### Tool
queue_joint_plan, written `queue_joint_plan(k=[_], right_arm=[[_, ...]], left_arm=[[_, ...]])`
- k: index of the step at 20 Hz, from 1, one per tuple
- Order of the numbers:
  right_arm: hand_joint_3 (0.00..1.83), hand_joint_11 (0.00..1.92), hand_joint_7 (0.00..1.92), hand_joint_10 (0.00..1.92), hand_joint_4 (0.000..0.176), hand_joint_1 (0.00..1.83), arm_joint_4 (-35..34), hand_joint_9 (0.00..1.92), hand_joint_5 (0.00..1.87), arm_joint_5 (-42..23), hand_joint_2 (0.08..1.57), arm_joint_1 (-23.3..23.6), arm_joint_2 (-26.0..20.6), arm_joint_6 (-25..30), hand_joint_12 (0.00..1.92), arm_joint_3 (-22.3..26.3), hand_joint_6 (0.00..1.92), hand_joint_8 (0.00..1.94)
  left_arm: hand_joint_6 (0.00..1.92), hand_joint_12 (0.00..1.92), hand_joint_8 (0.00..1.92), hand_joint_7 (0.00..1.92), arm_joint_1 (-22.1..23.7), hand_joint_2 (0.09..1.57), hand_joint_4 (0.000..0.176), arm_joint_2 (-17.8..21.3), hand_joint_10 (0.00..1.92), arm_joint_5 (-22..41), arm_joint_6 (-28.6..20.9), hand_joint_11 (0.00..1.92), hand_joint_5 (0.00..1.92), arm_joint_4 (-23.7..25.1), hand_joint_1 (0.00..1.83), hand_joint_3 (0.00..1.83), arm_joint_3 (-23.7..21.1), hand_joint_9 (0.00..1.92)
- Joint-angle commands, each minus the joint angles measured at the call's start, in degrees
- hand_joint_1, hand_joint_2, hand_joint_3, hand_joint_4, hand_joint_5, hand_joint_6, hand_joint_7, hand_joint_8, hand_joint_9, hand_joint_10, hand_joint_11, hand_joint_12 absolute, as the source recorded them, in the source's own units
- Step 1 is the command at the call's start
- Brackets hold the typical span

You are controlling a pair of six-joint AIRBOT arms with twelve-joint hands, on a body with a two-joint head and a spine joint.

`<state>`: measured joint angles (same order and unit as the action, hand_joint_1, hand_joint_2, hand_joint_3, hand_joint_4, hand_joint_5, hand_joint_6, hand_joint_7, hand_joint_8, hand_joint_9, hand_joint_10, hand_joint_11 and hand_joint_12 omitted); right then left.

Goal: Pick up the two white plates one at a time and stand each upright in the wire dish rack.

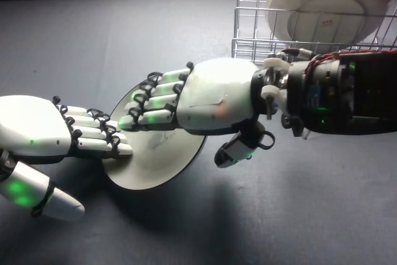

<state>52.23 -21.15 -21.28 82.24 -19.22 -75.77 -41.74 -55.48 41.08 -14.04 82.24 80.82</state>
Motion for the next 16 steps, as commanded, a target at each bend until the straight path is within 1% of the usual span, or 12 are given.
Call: queue_joint_plan(k=[1,2,4,5,6,9,11,12,13,14,15,16], right_arm=[[0.00,0.00,0.00,0.00,0.000,1.34,-1.5,0.00,0.00,-4.3,0.88,0.3,0.1,0.0,0.35,-0.3,0.00,0.00],[0.00,0.00,0.00,0.00,0.000,1.34,-1.5,0.00,0.00,-4.2,0.88,0.0,0.4,0.0,0.35,-0.4,0.00,0.00],[0.00,0.00,0.00,0.00,0.000,1.35,-1.5,0.00,0.00,-4.2,0.88,-0.7,1.6,-0.3,0.35,-1.6,0.00,0.00],[0.00,0.00,0.00,0.00,0.000,1.34,-1.5,0.00,0.00,-4.3,0.88,-0.8,2.1,-0.4,0.37,-2.4,0.00,0.00],[0.00,0.00,0.00,0.00,0.000,1.34,-1.5,0.00,0.00,-4.4,0.88,-0.8,2.8,-0.4,0.46,-3.2,0.00,0.00],[0.01,0.00,0.00,0.00,0.000,1.34,-1.5,0.00,0.00,-4.8,0.91,-0.6,4.7,-0.4,0.43,-5.8,0.00,0.00],[0.00,0.00,0.00,0.01,0.000,1.31,-1.5,0.03,0.02,-5.0,0.92,-0.4,5.6,-0.4,0.57,-7.0,0.00,0.00],[0.00,0.00,0.13,0.03,0.000,1.33,-1.5,0.17,0.12,-5.1,0.90,-0.4,5.8,-0.4,0.81,-7.2,0.01,0.01],[0.00,0.07,0.35,0.05,0.000,1.36,-1.5,0.36,0.33,-5.2,0.91,-0.4,5.9,-0.4,0.99,-7.4,0.04,0.02],[0.00,0.16,0.50,0.05,0.000,1.40,-1.5,0.49,0.48,-5.2,0.94,-0.4,5.9,-0.4,1.04,-7.5,0.04,0.02],[0.00,0.16,0.50,0.05,0.000,1.40,-1.5,0.49,0.48,-5.2,0.94,-0.4,5.9,-0.4,1.04,-7.6,0.04,0.02],[0.00,0.78,0.97,1.00,0.000,1.72,-1.5,0.84,0.93,-5.4,1.06,-0.5,5.9,-0.4,1.52,-7.7,0.06,0.03]], left_arm=[[0.01,0.06,0.01,0.08,-1.0,1.15,0.000,-1.0,0.01,0.0,-0.1,0.03,0.08,2.8,0.00,0.00,-0.1,0.05],[0.01,0.16,0.01,0.11,-1.0,1.15,0.000,-1.0,0.00,0.0,-0.1,0.00,0.10,2.8,0.00,0.00,-0.1,0.07],[0.00,0.10,0.01,0.08,-1.0,1.15,0.000,-1.0,0.00,0.0,-0.2,0.00,0.08,2.8,0.00,0.00,-0.1,0.04],[0.01,0.21,0.01,0.15,-1.0,1.16,0.000,-1.0,0.00,0.0,-0.3,0.00,0.15,2.8,0.00,0.00,0.0,0.10],[0.00,0.09,0.00,0.09,-1.0,1.17,0.000,-1.0,0.00,0.0,-0.3,0.00,0.09,2.7,0.00,0.00,0.0,0.05],[0.01,0.04,0.01,0.10,-1.0,1.18,0.000,-1.0,0.01,0.0,-0.3,0.02,0.09,2.6,0.00,0.00,0.1,0.06],[0.01,0.04,0.01,0.11,-0.9,1.18,0.000,-1.0,0.01,0.0,-0.3,0.03,0.09,2.6,0.00,0.00,0.1,0.07],[0.00,0.04,0.01,0.09,-0.9,1.17,0.000,-1.0,0.00,0.0,-0.3,0.01,0.08,2.6,0.00,0.00,0.1,0.05],[0.00,0.17,0.01,0.13,-0.8,1.17,0.000,-1.0,0.00,0.0,-0.3,0.00,0.12,2.6,0.00,0.00,0.1,0.09],[0.00,0.14,0.00,0.12,-0.8,1.18,0.000,-1.0,0.00,0.0,-0.3,0.00,0.10,2.6,0.00,0.00,0.1,0.08],[0.00,0.14,0.00,0.12,-0.8,1.18,0.000,-1.0,0.00,0.0,-0.3,0.00,0.10,2.6,0.00,0.00,0.2,0.08],[0.00,0.02,0.00,0.07,-0.8,1.19,0.000,-1.0,0.00,0.0,-0.3,0.00,0.07,2.6,0.00,0.00,0.2,0.03]])
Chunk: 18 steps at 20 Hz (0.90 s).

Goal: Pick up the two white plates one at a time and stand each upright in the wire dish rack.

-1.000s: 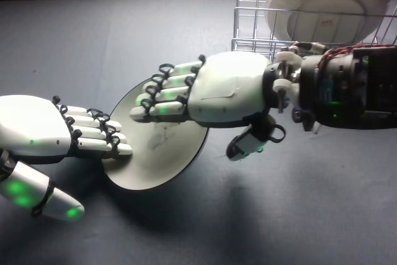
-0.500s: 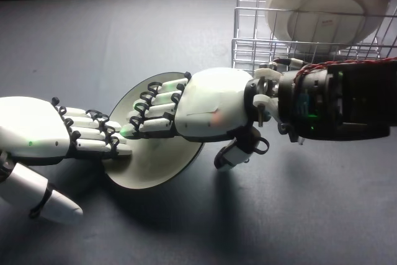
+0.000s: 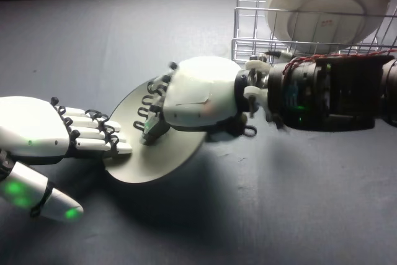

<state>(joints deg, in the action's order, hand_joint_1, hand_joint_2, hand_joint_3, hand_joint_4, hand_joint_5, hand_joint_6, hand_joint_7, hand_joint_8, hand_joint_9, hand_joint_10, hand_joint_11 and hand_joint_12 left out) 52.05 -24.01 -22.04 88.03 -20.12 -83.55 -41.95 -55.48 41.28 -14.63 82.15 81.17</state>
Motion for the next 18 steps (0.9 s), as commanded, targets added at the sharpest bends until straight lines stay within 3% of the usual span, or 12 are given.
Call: queue_joint_plan(k=[1,2,5,6,7,8,10,15,18], right_arm=[[0.00,0.95,1.31,0.89,0.000,1.47,-1.4,1.10,1.06,-2.6,1.03,0.2,0.1,0.5,1.18,0.1,0.62,0.08],[0.00,1.05,1.39,0.84,0.000,1.42,-1.4,1.18,1.07,-2.6,1.02,0.2,0.1,0.5,1.02,0.1,0.74,0.06],[0.00,1.04,1.39,0.85,0.000,1.40,-1.4,1.18,1.07,-2.7,1.02,0.0,0.1,0.5,1.07,0.1,0.77,0.09],[0.00,1.04,1.32,0.87,0.000,1.40,-1.4,1.17,1.05,-2.7,1.02,0.0,0.0,0.5,1.09,0.1,0.78,0.26],[0.00,1.04,1.32,0.87,0.000,1.40,-1.4,1.17,1.05,-2.9,1.02,0.0,0.0,0.5,1.09,0.1,0.78,0.26],[0.00,1.01,1.21,0.94,0.000,1.40,-1.4,1.12,1.02,-3.1,1.04,0.0,0.0,0.5,1.12,0.1,0.85,0.48],[0.00,1.00,1.18,0.99,0.000,1.40,-1.4,1.10,1.00,-3.8,1.05,0.0,-0.1,0.5,1.13,0.1,0.86,0.54],[0.00,0.99,1.19,1.02,0.000,1.40,-1.4,1.08,1.00,-6.2,1.05,-0.1,-1.4,0.5,1.17,0.2,0.84,0.57],[0.00,1.03,1.18,0.98,0.000,1.40,-2.3,1.11,0.98,-7.5,1.05,0.5,-3.2,0.5,1.10,1.8,0.83,0.60]], left_arm=[[0.01,0.02,0.00,0.07,-0.6,1.19,0.000,-1.0,0.00,-0.2,0.3,0.01,0.08,2.7,0.00,0.00,-0.2,0.04],[0.01,0.02,0.01,0.08,-0.6,1.19,0.000,-1.0,0.01,-0.2,0.3,0.01,0.09,2.7,0.00,0.00,-0.2,0.05],[0.00,0.01,0.00,0.06,-0.6,1.19,0.000,-1.0,0.00,-0.1,0.2,0.01,0.06,2.5,0.00,0.00,-0.1,0.03],[0.00,0.01,0.01,0.08,-0.6,1.19,0.000,-1.0,0.01,0.0,0.0,0.02,0.07,2.5,0.00,0.00,-0.1,0.04],[0.00,0.01,0.01,0.08,-0.4,1.19,0.000,-0.9,0.01,0.2,-0.1,0.02,0.07,2.3,0.00,0.00,0.0,0.04],[0.01,0.01,0.01,0.08,0.5,1.18,0.000,-0.5,0.01,0.4,-0.4,0.02,0.07,2.3,0.00,0.00,0.0,0.04],[0.01,0.02,0.01,0.09,3.6,1.18,0.000,0.3,0.01,0.9,-0.5,0.03,0.08,2.3,0.00,0.00,-0.1,0.05],[0.00,0.01,0.00,0.08,16.4,1.19,0.000,3.4,0.00,1.9,-0.5,0.00,0.07,3.0,0.00,0.00,-0.3,0.04],[0.01,0.03,0.01,0.11,21.1,1.18,0.000,4.5,0.01,1.9,-0.5,0.05,0.11,4.0,0.00,0.00,0.0,0.08]])
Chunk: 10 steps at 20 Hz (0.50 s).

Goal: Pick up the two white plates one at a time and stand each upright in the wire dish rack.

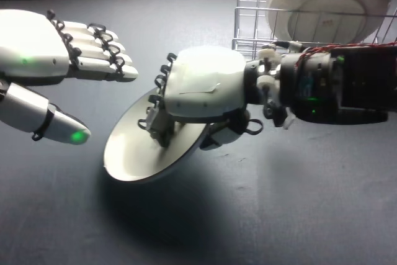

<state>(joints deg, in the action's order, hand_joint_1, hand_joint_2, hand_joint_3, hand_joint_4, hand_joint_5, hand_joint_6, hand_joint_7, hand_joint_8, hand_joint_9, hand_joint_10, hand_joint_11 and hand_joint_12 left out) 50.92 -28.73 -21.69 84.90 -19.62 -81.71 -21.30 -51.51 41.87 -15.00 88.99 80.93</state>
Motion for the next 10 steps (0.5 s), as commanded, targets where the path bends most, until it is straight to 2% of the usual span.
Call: queue_joint_plan(k=[1,5,6,8,10], right_arm=[[0.00,1.03,1.18,0.98,0.000,1.40,-1.7,1.11,0.98,-2.9,1.05,0.5,-0.6,0.0,1.10,0.6,0.83,0.60],[0.00,1.05,1.17,0.96,0.000,1.40,-3.3,1.12,1.00,-3.8,1.05,2.0,-4.6,0.0,1.06,4.8,0.82,0.60],[0.00,1.06,1.17,0.99,0.000,1.40,-3.5,1.10,1.00,-4.0,1.05,2.4,-5.4,0.0,1.08,5.5,0.80,0.62],[0.00,1.10,1.17,0.91,0.000,1.40,-4.8,1.14,0.99,-4.2,1.04,3.2,-7.2,0.0,1.05,7.2,0.86,0.60],[0.00,1.10,1.13,0.92,0.000,1.39,-6.2,1.14,0.95,-4.4,1.05,4.0,-9.0,0.0,1.07,9.2,0.91,0.68]], left_arm=[[0.01,0.03,0.01,0.11,1.2,1.18,0.000,0.9,0.01,1.3,-0.2,0.05,0.11,-2.8,0.00,0.00,0.4,0.08],[0.00,0.03,0.01,0.10,2.1,1.18,0.000,1.9,0.01,1.3,-0.4,0.01,0.11,-2.1,0.00,0.00,0.5,0.06],[0.00,0.21,0.02,0.14,2.1,1.18,0.000,2.1,0.00,1.3,-0.4,0.00,0.16,-1.7,0.00,0.00,0.4,0.11],[0.00,0.06,0.01,0.08,2.0,1.19,0.000,2.2,0.00,1.3,-0.5,0.00,0.10,-1.3,0.00,0.00,0.3,0.04],[0.00,0.11,0.00,0.11,1.6,1.18,0.000,2.3,0.00,0.9,-0.6,0.00,0.12,-1.3,0.00,0.00,0.1,0.06]])
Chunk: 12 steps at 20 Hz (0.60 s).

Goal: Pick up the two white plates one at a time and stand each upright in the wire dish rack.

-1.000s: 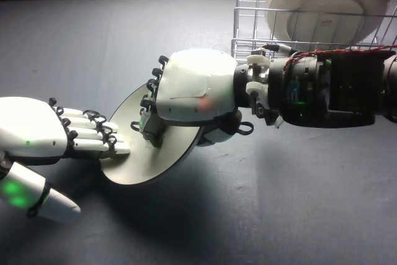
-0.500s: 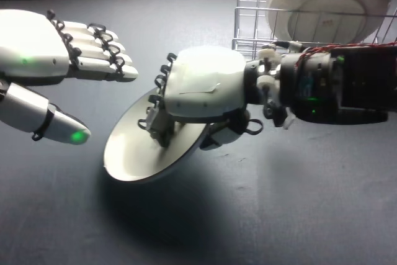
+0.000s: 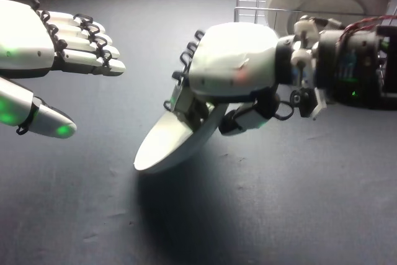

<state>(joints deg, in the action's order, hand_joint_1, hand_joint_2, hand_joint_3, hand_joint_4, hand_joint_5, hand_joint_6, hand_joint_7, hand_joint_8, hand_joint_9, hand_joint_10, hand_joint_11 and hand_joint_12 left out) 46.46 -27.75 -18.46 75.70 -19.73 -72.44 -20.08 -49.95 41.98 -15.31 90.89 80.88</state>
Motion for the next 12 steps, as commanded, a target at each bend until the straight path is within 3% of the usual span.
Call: queue_joint_plan(k=[1,4,5,10,12], right_arm=[[0.00,1.08,1.08,0.94,0.000,1.39,-2.7,1.11,0.95,-5.5,1.06,1.1,-0.7,0.1,1.08,1.0,0.96,0.75],[0.00,1.12,1.08,0.80,0.000,1.39,-5.2,1.15,0.99,-5.8,1.05,2.2,-3.8,0.1,0.91,4.5,0.97,0.77],[0.00,1.14,1.09,0.77,0.000,1.39,-5.9,1.16,0.96,-6.0,1.06,2.6,-5.1,0.1,0.88,6.0,0.99,0.76],[0.00,1.13,1.07,0.83,0.000,1.39,-8.6,1.14,0.97,-6.0,1.06,3.8,-9.0,0.3,0.88,9.6,1.01,0.78],[0.00,1.13,1.08,0.80,0.000,1.39,-9.9,1.16,0.95,-6.0,1.06,4.3,-10.1,0.3,0.89,10.4,1.01,0.77]], left_arm=[[0.00,0.06,0.00,0.09,0.2,1.19,0.000,0.8,0.00,0.7,-0.3,0.00,0.11,-3.1,0.00,0.00,0.0,0.05],[0.00,0.18,0.00,0.13,0.1,1.17,0.000,0.8,0.00,0.5,-0.3,0.00,0.13,-2.6,0.00,0.00,0.0,0.09],[0.00,0.13,0.00,0.11,0.0,1.18,0.000,0.8,0.00,0.5,-0.3,0.00,0.12,-2.5,0.00,0.00,0.0,0.07],[0.00,0.18,0.00,0.13,-1.1,1.19,0.000,1.1,0.00,0.5,-0.3,0.00,0.14,-2.5,0.00,0.00,-1.1,0.09],[0.00,0.09,0.00,0.10,-1.3,1.18,0.000,1.2,0.00,0.5,-0.3,0.00,0.11,-2.5,0.00,0.00,-1.3,0.05]])
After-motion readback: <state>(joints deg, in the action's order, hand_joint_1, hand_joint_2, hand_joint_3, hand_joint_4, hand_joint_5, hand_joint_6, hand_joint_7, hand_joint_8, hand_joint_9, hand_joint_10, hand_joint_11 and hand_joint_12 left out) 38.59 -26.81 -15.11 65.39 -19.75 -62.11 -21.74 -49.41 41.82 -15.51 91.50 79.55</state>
